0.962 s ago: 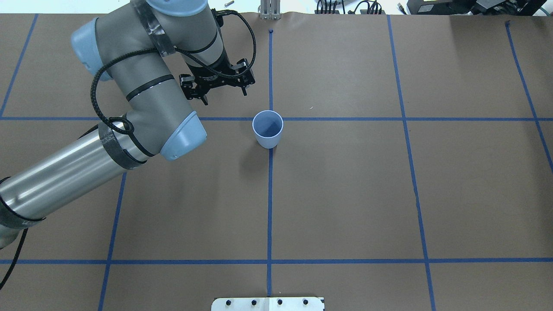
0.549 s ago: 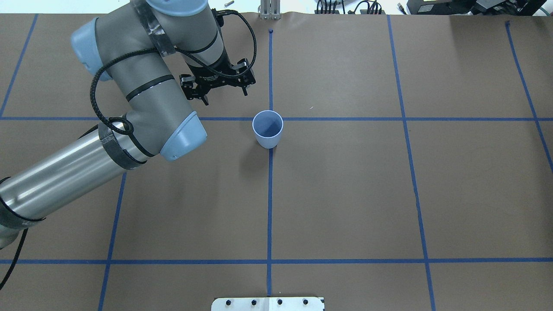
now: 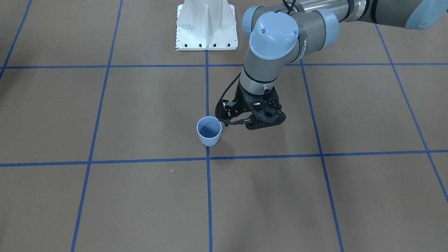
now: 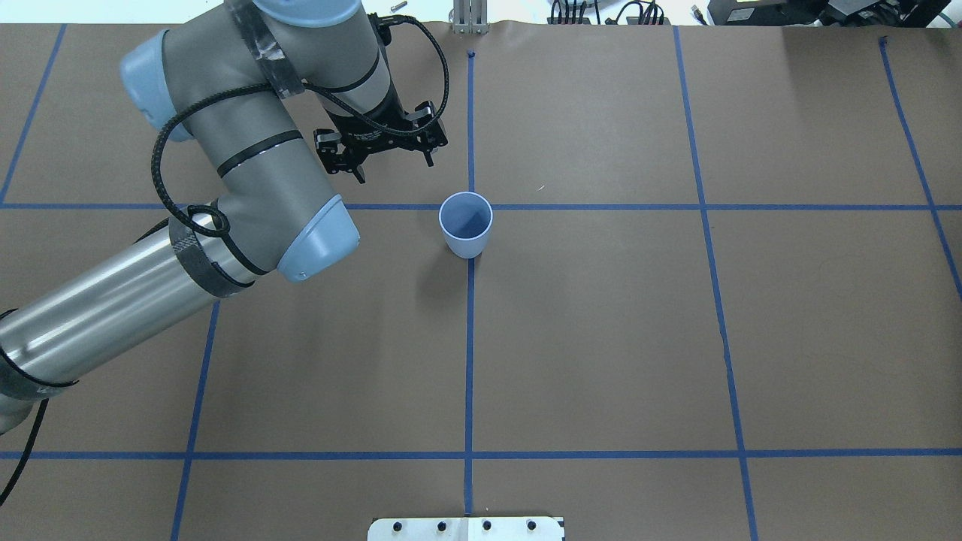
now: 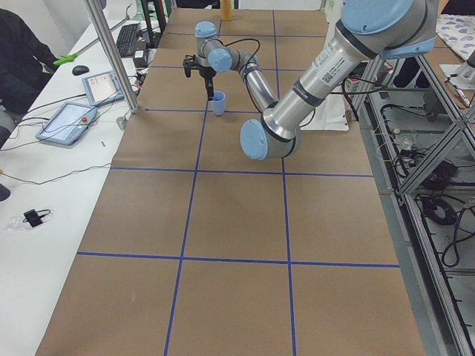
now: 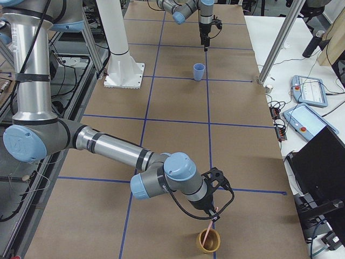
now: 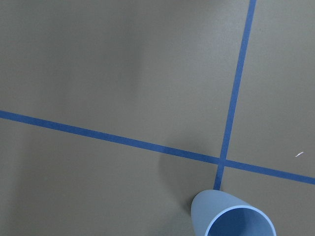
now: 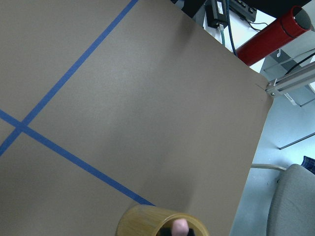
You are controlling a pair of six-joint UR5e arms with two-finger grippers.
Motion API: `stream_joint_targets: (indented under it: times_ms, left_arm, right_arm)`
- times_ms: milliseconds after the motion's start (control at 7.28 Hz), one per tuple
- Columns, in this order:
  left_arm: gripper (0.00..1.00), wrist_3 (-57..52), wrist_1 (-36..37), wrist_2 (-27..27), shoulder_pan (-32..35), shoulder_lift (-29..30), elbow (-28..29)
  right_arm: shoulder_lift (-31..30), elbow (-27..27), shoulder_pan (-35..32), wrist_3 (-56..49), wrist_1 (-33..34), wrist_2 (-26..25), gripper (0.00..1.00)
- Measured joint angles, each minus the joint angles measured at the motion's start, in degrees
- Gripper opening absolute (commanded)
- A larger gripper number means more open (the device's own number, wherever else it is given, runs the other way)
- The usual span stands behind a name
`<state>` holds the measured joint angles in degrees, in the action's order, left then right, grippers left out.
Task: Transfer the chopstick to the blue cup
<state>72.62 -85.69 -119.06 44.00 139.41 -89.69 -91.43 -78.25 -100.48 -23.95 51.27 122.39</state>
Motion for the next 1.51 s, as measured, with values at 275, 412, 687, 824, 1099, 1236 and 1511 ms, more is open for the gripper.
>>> stream_joint_targets:
  times_ms: [275, 412, 687, 824, 1099, 1236, 1511]
  left_arm:
    - [0.98, 0.0, 0.0, -0.03, -0.03, -0.07, 0.01]
    - [0.98, -0.02, 0.0, -0.03, -0.05, -0.08, 0.03]
    - [0.98, -0.11, -0.07, -0.03, -0.08, -0.4, 0.03]
    - [0.98, -0.16, -0.67, -0.03, -0.11, -1.17, -0.02]
    - [0.98, -0.24, -2.83, -0.05, -0.12, -2.9, -0.1]
    - [0.98, -0.36, -3.26, -0.11, -0.03, -3.48, -0.44]
    - [0.98, -1.67, -3.17, -0.29, 2.28, -5.9, -3.1]
  right_arm:
    - [0.1, -1.67, -0.28, 2.44, 0.23, 0.02, 0.0]
    - [0.27, -3.16, -0.31, 4.41, 0.43, -0.02, 0.0]
    - [1.4, -6.47, -0.43, 7.57, 0.72, -0.1, 0.0]
    - [3.02, -7.46, -0.71, 8.07, 1.22, -0.09, 0.0]
    - [9.93, -11.87, -1.27, 8.38, 11.47, 0.07, 0.0]
    - [14.67, -15.51, -1.12, 9.35, 21.04, 0.13, 0.0]
    - [21.24, -20.55, 2.94, 20.49, 31.77, 0.93, 0.0]
